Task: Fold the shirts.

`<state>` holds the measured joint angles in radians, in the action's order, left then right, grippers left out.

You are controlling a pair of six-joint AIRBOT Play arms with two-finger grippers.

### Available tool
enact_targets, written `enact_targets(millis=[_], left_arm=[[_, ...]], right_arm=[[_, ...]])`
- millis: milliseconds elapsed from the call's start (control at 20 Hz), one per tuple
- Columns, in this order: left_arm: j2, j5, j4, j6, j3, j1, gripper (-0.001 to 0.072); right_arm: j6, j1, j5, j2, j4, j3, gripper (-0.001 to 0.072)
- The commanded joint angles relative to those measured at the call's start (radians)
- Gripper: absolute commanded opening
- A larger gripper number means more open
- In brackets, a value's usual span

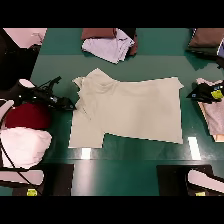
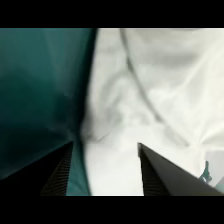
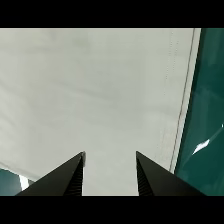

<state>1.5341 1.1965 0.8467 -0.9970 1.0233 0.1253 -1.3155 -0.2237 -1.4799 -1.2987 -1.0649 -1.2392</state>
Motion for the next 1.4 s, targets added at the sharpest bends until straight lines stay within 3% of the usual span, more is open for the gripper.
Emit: enact_targets(millis=[0,100,300,350,400,500,600,750,1000,1050,1150,1200,1350], left_arm=[[0.002,-0.096,0.014,-0.002,-0.014,-0.09,0.0456],[0.001,-0.082,0.013,-0.022,-0.014,-0.106,0.0055],[-0.02,-0.022,0.057,-0.027,0.033,-0.102,0.0032],[-0.035,-0.016,0.068,-0.027,0.047,-0.102,0.0032],[-0.056,-0.014,0.071,-0.024,0.058,-0.102,0.0032],[-0.09,-0.018,0.074,-0.024,0.079,-0.102,0.0032],[-0.111,-0.019,0.073,-0.024,0.088,-0.102,0.0032],[-0.116,-0.019,0.074,-0.024,0.088,-0.102,0.0032],[-0.116,-0.018,0.073,-0.025,0.088,-0.102,0.0033],[-0.116,-0.018,0.074,-0.025,0.088,-0.102,0.0032],[-0.116,-0.005,0.074,-0.029,0.088,-0.102,0.0032],[-0.118,0.011,0.076,-0.043,0.09,-0.102,0.0031],[-0.184,0.042,0.102,-0.08,0.148,-0.101,0.0031]], right_arm=[[0.0,-0.003,-0.012,0.018,-0.005,0.013,0.0363],[0.0,-0.003,-0.05,0.022,-0.04,0.024,0.0363],[-0.001,-0.011,-0.012,0.117,-0.193,0.236,0.0367],[0.0,-0.04,-0.002,0.145,-0.196,0.309,0.0431],[0.0,-0.076,0.007,0.162,-0.187,0.368,0.0574],[0.0,-0.177,0.007,0.175,-0.182,0.487,0.0612],[0.034,-0.254,0.005,0.17,-0.152,0.578,0.0513],[0.069,-0.281,0.033,0.17,-0.097,0.678,0.0485],[0.068,-0.167,0.134,0.171,-0.044,0.748,0.0412],[0.068,-0.142,0.154,0.171,-0.045,0.747,0.0264],[0.068,-0.113,0.174,0.186,-0.045,0.747,0.0053],[0.069,-0.102,0.175,0.201,-0.045,0.745,0.0018],[0.068,-0.095,0.139,0.294,-0.018,0.651,0.0016]])
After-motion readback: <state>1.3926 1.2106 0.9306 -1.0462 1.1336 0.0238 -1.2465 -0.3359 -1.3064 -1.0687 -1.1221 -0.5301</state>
